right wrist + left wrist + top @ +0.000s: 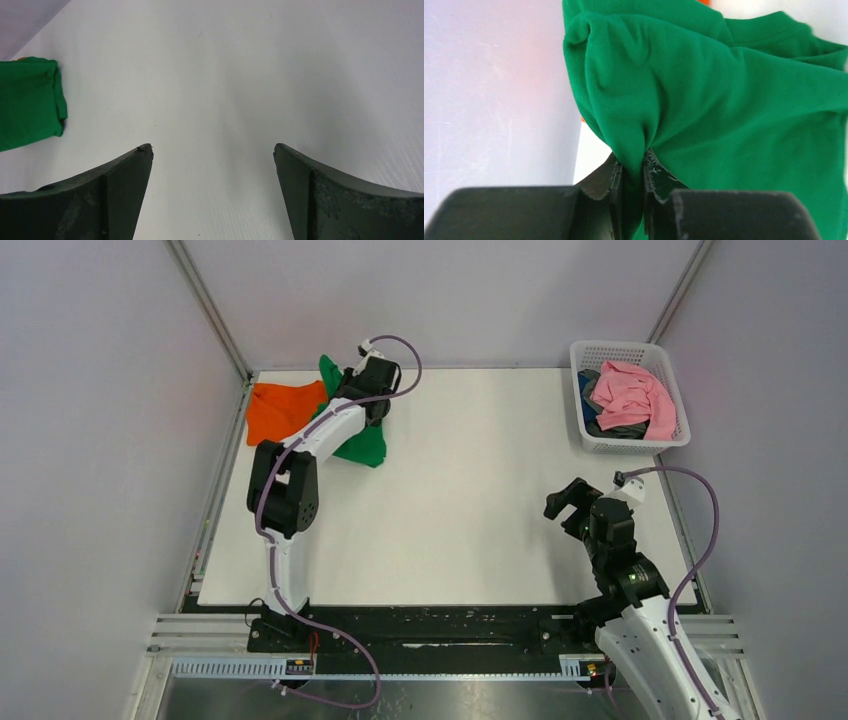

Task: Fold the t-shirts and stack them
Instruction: Put the neatly folded tshirt into the corner of the board with the left arm

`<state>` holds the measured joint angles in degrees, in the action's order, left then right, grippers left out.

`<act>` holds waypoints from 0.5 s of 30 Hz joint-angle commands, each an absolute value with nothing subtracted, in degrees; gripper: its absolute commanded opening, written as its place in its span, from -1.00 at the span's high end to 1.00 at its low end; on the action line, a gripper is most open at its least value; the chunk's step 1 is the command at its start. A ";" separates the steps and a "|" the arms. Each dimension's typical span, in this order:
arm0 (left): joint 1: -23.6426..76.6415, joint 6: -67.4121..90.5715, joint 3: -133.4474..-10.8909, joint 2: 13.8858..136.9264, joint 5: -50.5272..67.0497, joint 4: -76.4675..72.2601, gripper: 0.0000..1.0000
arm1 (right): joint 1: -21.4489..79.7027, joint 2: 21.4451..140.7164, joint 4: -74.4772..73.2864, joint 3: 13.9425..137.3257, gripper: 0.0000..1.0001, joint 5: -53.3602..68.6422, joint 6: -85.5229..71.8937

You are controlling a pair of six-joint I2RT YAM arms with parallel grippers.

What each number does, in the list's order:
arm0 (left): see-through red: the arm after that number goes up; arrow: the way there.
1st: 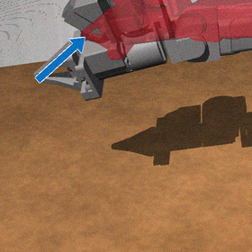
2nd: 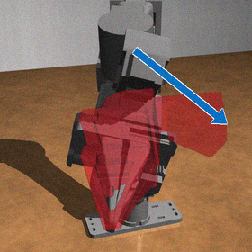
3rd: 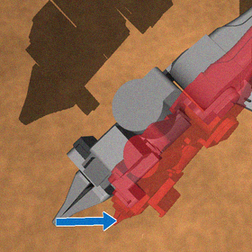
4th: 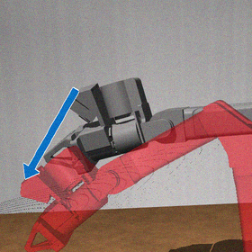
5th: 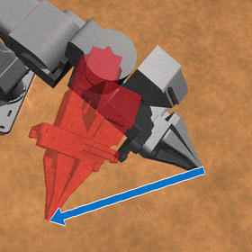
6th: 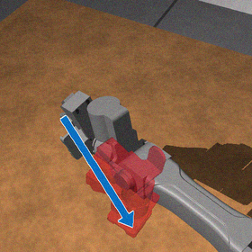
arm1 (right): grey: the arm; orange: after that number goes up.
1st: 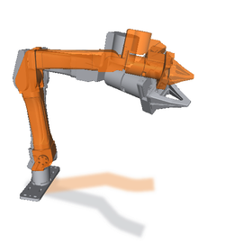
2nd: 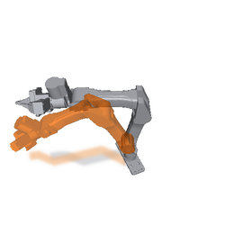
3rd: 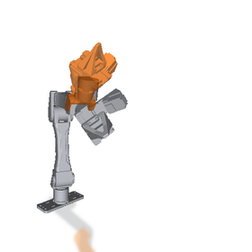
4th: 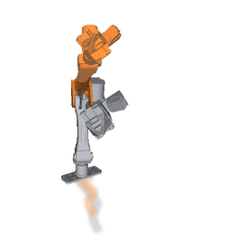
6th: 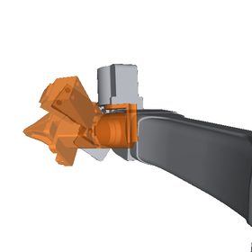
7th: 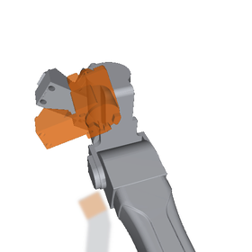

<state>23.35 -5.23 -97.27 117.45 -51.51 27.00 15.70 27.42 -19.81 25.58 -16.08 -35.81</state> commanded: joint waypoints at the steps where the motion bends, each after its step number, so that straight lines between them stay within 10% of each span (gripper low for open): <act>1: 20.32 -20.13 -103.15 119.22 -55.17 14.36 1.00 | 15.65 28.90 -16.65 25.66 -0.99 -18.71 -35.07; 15: 15.29 -24.84 -115.40 120.88 -51.39 17.18 1.00 | 15.60 31.35 -16.03 25.85 -0.99 -19.06 -34.60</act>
